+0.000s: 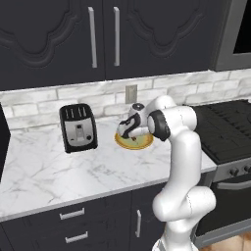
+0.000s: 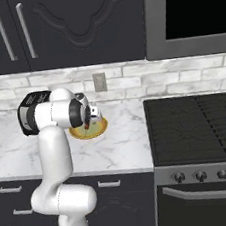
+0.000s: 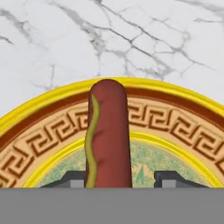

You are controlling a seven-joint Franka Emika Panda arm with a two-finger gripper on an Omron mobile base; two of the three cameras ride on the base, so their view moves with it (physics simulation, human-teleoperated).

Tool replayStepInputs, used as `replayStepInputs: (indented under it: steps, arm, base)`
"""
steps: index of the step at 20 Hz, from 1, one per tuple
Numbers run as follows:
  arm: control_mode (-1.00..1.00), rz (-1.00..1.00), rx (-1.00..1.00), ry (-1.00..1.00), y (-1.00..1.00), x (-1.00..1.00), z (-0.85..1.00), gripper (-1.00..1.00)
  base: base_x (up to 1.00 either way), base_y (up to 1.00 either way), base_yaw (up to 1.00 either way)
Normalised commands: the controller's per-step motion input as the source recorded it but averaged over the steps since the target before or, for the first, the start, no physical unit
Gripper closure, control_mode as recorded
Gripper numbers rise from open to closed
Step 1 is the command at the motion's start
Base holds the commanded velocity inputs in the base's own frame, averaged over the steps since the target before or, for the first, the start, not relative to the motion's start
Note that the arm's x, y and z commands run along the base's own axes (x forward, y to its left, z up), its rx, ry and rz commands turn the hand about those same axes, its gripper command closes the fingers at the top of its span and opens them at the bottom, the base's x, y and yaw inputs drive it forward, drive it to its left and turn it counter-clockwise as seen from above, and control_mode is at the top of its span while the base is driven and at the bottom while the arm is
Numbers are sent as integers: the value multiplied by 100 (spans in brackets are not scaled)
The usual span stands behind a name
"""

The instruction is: Place the cold items (potato and bell pepper) from the fridge in one tupperware on the dining counter. Place the warm items (kebab skewer and hot dog) in the stove area in another tupperware.

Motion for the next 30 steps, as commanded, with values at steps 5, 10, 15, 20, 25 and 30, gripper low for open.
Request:
replayStepInputs:
  steps: [5, 10, 15, 20, 25, 30]
  arm:
    - [-100, 0, 18, 5, 0, -13, -41, 100]
    - [-100, 0, 10, 0, 0, -23, -13, 100]
    - [-100, -1, 5, -4, -1, -38, 6, 100]
    - [-100, -23, 0, -13, -28, -45, 70, 100]
    - [-100, -44, 3, -21, -31, -49, 84, 100]
    - [-100, -33, 2, -7, -65, -68, 96, 100]
  base:
    - [0, 0, 0]
    - [0, 0, 0]
    - [0, 0, 0]
    - [0, 0, 0]
    - [0, 0, 0]
    - [0, 0, 0]
